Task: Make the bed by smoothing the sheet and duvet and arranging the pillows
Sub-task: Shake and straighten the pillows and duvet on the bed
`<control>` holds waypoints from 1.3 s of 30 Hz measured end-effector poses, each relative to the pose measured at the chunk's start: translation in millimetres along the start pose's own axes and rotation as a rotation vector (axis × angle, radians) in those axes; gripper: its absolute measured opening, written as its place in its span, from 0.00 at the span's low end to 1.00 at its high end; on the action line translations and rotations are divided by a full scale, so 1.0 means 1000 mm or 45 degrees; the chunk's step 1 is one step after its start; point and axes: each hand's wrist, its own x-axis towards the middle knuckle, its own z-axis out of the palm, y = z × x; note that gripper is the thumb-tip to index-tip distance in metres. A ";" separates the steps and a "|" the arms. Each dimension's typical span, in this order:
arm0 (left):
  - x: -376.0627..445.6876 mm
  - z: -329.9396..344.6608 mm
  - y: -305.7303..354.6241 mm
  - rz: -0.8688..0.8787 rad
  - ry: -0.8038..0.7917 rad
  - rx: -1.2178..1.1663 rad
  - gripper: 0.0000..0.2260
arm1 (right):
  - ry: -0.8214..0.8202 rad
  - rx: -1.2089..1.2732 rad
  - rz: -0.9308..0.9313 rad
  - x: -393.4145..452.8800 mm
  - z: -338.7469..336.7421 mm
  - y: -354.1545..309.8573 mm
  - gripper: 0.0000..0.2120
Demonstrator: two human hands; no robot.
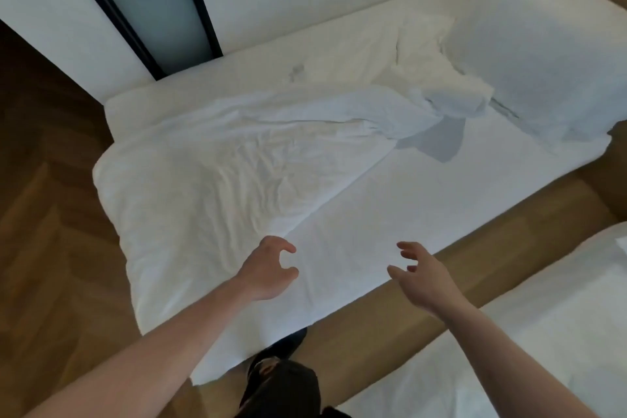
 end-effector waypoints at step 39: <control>0.106 0.110 0.341 -0.617 0.164 0.256 0.36 | -0.363 -1.251 -0.496 0.259 -0.404 0.083 0.35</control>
